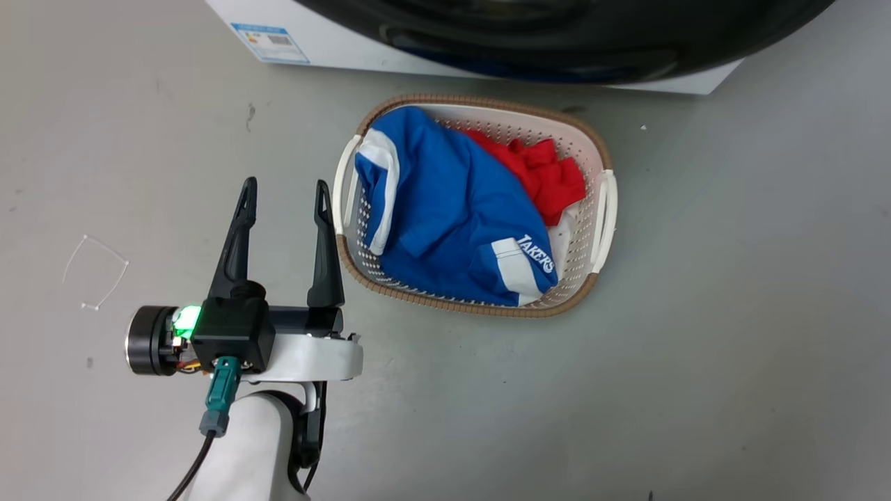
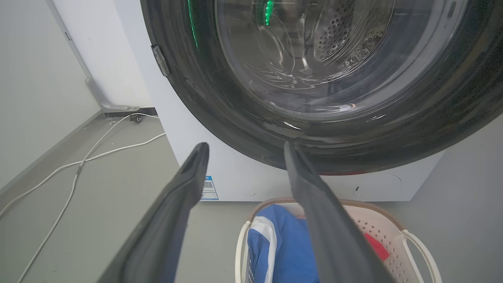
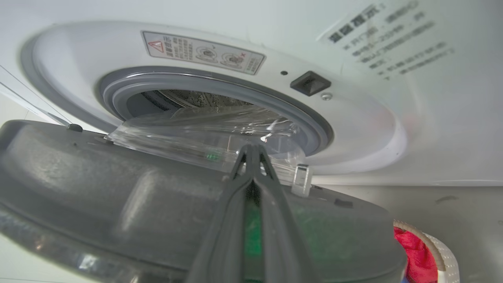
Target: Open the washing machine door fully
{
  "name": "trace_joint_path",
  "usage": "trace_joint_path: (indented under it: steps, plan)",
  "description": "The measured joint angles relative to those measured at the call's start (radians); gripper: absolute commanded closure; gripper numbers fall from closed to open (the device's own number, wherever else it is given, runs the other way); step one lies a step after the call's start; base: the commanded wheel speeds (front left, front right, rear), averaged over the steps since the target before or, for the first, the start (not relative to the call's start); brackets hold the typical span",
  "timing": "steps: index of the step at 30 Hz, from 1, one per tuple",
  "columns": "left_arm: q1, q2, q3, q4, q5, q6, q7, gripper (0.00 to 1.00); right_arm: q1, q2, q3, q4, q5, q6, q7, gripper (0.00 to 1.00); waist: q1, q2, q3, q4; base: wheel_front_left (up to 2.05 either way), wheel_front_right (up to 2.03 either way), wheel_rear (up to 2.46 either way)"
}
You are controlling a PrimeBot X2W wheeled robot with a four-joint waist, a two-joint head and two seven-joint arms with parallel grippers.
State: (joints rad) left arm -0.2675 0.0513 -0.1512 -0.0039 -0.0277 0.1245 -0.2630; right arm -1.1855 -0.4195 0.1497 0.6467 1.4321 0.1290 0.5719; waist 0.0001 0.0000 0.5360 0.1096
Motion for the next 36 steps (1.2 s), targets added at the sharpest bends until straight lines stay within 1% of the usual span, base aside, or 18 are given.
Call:
trace_joint_path:
  steps: [13, 14, 19, 25, 29, 36]
  plan:
    - [0.039, 0.001, 0.019, 0.011, 0.015, -0.010, 0.000, 0.00, 0.178, 0.035, 0.046, -0.098, 0.040, 0.000, 0.046, 1.00, -0.0001, 0.0000, -0.086, -0.044, 0.00, 0.00, 0.00]
    - [0.051, 0.002, 0.023, 0.014, 0.015, -0.011, 0.000, 0.00, 0.229, 0.053, 0.049, -0.116, 0.064, 0.000, 0.048, 1.00, -0.0001, 0.0000, -0.109, -0.053, 0.00, 0.00, 0.00]
    - [0.078, 0.004, 0.025, 0.019, 0.018, -0.012, 0.000, 0.00, 0.321, 0.080, 0.057, -0.168, 0.096, 0.000, 0.055, 1.00, -0.0001, 0.0000, -0.151, -0.064, 0.00, 0.00, 0.00]
    - [0.107, 0.005, 0.028, 0.023, 0.018, -0.011, 0.000, 0.00, 0.456, 0.112, 0.073, -0.267, 0.137, 0.000, 0.071, 1.00, -0.0001, 0.0000, -0.201, -0.076, 0.00, 0.00, 0.00]
    - [0.124, 0.007, 0.032, 0.024, 0.018, -0.011, 0.000, 0.00, 0.540, 0.133, 0.087, -0.325, 0.150, 0.000, 0.080, 1.00, -0.0002, 0.0000, -0.227, -0.086, 0.00, 0.00, 0.00]
    - [0.145, 0.007, 0.029, 0.035, 0.022, -0.011, 0.000, 0.00, 0.655, 0.163, 0.091, -0.393, 0.171, 0.000, 0.086, 1.00, -0.0002, 0.0000, -0.268, -0.094, 0.00, 0.00, 0.00]
